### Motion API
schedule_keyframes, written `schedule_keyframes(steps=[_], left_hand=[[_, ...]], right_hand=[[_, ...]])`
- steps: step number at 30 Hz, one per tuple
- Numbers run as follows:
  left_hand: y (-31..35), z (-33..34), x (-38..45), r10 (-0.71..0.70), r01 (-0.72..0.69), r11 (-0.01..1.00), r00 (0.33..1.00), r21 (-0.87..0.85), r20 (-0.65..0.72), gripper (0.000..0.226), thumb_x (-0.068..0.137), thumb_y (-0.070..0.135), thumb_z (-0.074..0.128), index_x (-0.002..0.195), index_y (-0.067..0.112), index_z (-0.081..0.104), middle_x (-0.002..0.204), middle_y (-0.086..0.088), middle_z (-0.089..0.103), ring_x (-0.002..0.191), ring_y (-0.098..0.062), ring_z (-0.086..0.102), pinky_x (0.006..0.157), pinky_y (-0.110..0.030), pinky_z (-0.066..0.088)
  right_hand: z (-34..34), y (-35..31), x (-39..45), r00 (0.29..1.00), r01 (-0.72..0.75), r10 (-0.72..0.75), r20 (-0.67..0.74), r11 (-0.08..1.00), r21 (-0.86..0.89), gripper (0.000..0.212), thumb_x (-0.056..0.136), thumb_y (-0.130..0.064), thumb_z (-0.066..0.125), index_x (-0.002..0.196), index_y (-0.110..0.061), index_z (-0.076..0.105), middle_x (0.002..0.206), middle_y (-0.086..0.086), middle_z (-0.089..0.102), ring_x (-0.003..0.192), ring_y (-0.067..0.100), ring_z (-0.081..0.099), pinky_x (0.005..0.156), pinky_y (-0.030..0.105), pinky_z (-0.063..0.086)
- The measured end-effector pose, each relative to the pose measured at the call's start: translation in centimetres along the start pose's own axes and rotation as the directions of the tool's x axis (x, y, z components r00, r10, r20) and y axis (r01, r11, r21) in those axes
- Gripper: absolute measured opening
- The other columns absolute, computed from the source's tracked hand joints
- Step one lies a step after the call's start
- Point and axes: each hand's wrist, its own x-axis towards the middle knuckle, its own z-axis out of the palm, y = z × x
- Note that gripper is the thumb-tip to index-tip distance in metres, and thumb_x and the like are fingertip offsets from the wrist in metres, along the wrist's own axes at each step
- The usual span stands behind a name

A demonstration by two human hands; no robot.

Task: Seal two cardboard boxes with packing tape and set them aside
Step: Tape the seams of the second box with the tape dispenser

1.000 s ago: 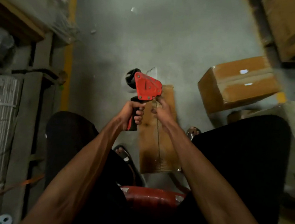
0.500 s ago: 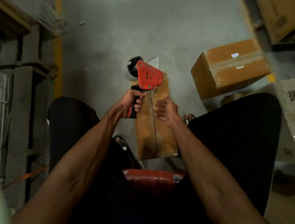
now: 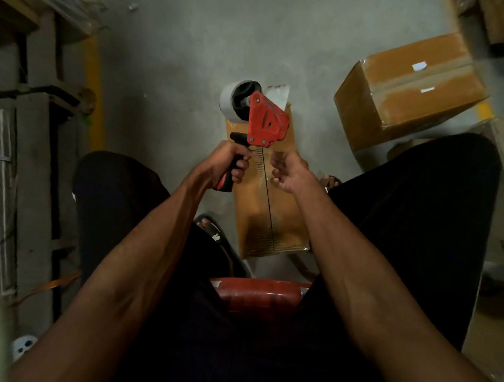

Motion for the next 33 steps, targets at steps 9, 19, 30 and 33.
schedule_keyframes(steps=[9,19,30,33], left_hand=[[-0.7,-0.4,0.7,0.077,-0.062,0.977,0.995,0.202,-0.067,0.023,0.089,0.006,0.055,0.068,0.014,0.052,0.059,-0.002,0.031,0.043,-0.014,0.024,0.042,-0.021,0.021],[-0.4,-2.2,2.8,0.353,-0.231,0.621,0.936,0.749,-0.004,0.02,0.077,0.012,0.07,0.061,0.02,0.061,0.052,0.008,0.055,0.047,-0.01,0.049,0.051,-0.025,0.038],[4.7,-5.9,7.7,0.48,-0.197,0.455,0.876,0.868,-0.052,0.041,0.064,0.044,0.057,0.075,0.006,0.069,0.073,-0.016,0.07,0.063,-0.028,0.063,0.06,-0.047,0.056],[7.2,-6.9,9.0,0.501,-0.201,0.404,0.865,0.892,-0.033,0.032,0.069,0.036,0.06,0.074,0.005,0.067,0.071,-0.017,0.068,0.062,-0.029,0.061,0.061,-0.05,0.056]], right_hand=[[-0.9,-0.8,2.2,0.999,0.045,-0.043,-0.028,0.997,0.066,0.027,0.1,-0.026,0.042,0.087,-0.017,0.064,0.086,-0.001,0.066,0.077,0.019,0.059,0.067,0.033,0.048],[-2.5,-1.6,8.8,0.965,0.249,-0.252,-0.074,0.967,-0.054,0.007,0.089,-0.013,0.072,0.087,-0.008,0.077,0.086,0.007,0.075,0.077,0.022,0.07,0.07,0.038,0.062],[1.9,-6.6,11.5,0.769,0.482,-0.589,-0.249,0.789,-0.381,0.012,0.081,-0.017,0.082,0.079,-0.013,0.071,0.088,-0.001,0.069,0.079,0.01,0.058,0.062,0.025,0.041],[3.2,-9.0,12.8,0.738,0.499,-0.624,-0.257,0.761,-0.415,0.008,0.084,-0.012,0.077,0.08,-0.013,0.07,0.085,-0.003,0.064,0.078,0.009,0.057,0.056,0.022,0.04]])
